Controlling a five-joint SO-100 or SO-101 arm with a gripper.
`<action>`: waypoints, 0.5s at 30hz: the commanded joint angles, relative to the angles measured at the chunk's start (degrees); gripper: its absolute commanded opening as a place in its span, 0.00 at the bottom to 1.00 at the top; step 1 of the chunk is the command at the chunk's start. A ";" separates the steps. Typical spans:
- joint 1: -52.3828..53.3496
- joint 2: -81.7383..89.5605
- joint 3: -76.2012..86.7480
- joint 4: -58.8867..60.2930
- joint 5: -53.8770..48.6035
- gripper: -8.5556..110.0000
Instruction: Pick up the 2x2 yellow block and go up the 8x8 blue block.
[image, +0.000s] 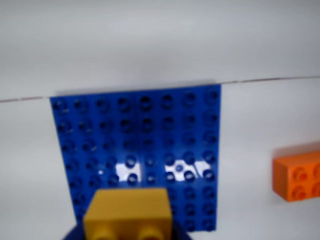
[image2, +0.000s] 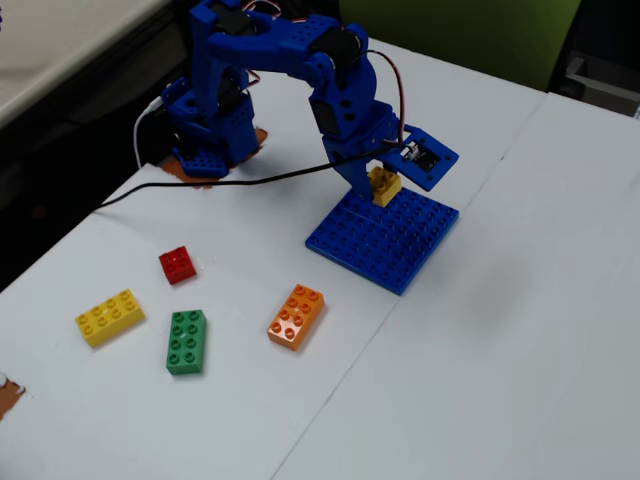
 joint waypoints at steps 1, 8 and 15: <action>-0.88 0.26 -3.08 -0.97 -0.44 0.10; -1.05 -0.79 -3.16 -1.58 -1.32 0.10; -0.79 -0.88 -3.16 -2.46 -1.49 0.10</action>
